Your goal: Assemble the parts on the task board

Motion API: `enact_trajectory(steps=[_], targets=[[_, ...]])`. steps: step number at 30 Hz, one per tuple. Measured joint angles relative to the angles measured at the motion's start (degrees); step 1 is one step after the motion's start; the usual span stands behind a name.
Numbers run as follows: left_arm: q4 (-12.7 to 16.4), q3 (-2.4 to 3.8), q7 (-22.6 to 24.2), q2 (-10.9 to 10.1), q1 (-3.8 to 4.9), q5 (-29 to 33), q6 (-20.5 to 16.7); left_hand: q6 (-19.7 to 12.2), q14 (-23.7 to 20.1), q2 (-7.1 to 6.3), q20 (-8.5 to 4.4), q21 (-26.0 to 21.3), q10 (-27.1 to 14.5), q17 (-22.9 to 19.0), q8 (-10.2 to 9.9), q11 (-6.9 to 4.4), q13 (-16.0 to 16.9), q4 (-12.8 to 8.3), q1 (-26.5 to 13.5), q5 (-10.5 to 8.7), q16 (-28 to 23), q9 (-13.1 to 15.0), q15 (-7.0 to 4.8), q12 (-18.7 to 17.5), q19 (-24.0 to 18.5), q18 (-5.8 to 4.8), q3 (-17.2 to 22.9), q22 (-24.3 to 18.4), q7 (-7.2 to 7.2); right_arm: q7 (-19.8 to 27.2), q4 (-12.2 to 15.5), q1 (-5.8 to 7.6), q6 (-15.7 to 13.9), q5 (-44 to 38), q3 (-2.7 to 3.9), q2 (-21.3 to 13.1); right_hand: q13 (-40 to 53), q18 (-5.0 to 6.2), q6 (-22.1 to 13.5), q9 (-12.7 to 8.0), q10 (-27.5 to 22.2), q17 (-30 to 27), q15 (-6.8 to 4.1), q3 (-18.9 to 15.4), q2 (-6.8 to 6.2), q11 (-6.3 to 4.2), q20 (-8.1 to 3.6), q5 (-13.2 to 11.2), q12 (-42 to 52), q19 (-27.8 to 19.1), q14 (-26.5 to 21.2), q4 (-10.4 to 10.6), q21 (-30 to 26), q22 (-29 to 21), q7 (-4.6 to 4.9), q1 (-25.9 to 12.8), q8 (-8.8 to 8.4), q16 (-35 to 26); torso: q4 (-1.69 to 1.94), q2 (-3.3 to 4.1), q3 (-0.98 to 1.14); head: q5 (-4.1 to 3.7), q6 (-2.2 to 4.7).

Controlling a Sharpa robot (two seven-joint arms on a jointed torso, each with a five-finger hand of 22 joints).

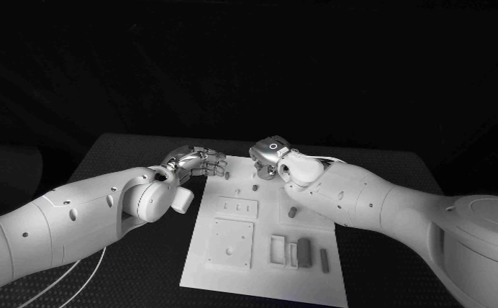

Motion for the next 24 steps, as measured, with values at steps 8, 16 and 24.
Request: enact_trajectory(steps=[8, 16, 24], targets=[[0.0, 0.0, 0.0, 0.0, 0.0, 0.0, 0.0, 0.0, 0.0, 0.0, 0.0, -0.2, 0.0, 0.0, 0.0, 0.0, 0.0, 0.0, 0.0, 0.0, 0.0, 0.0, 0.0, 0.0, 0.0, -0.01, 0.0, 0.0, 0.0, 0.0, -0.1, 0.03, 0.6, 0.6, 0.0, 0.0, -0.7, 0.07, -0.9, -0.4, -1.4, 0.0, 0.3, 0.0, -0.05, 0.54, 0.1, -0.1, -0.2, -0.5, -0.3, 0.0, 0.0, 0.0, 0.34, 0.0, -0.52, 0.0, 0.0, 0.0, -0.01, 0.0, -0.01], [-0.2, 0.0, 0.0, 0.0, 0.0, 0.0, 0.1, 0.0, 0.0, 0.0, 0.0, -0.2, 0.0, 0.0, 0.0, 0.0, 0.0, 0.0, 0.0, 0.0, 0.0, 0.0, 0.0, 0.0, 0.0, -0.01, 0.0, 0.0, 0.0, 0.1, -0.1, 0.03, 0.6, 1.3, 0.01, 0.0, -1.5, 0.07, -1.5, -0.6, -2.5, 0.0, 0.51, 0.0, -0.05, 0.73, 0.3, -0.1, -0.2, -0.7, -0.5, 0.0, 0.0, 0.0, 0.5, 0.0, -0.84, 0.0, 0.0, 0.01, -0.03, -0.08, 0.07], [-0.2, 0.0, 0.0, 0.1, 0.0, 0.0, 0.1, 0.0, 0.0, 0.0, -0.21, -0.2, 0.0, 0.1, 0.0, 0.0, 0.0, 0.0, 0.0, 0.0, 0.0, 0.0, 0.0, 0.0, 0.2, -0.01, 0.0, 0.0, 0.0, 0.4, 0.2, 0.06, 0.1, 1.8, 0.01, -0.2, -1.6, 0.07, -0.9, -0.6, -2.1, 0.0, 0.71, 0.1, 0.9, 0.41, 0.31, -0.1, 0.1, -0.7, -0.3, -0.1, 0.6, -0.1, -0.12, 0.9, -0.43, 0.0, 0.01, 0.04, -0.04, -0.1, 0.08]])
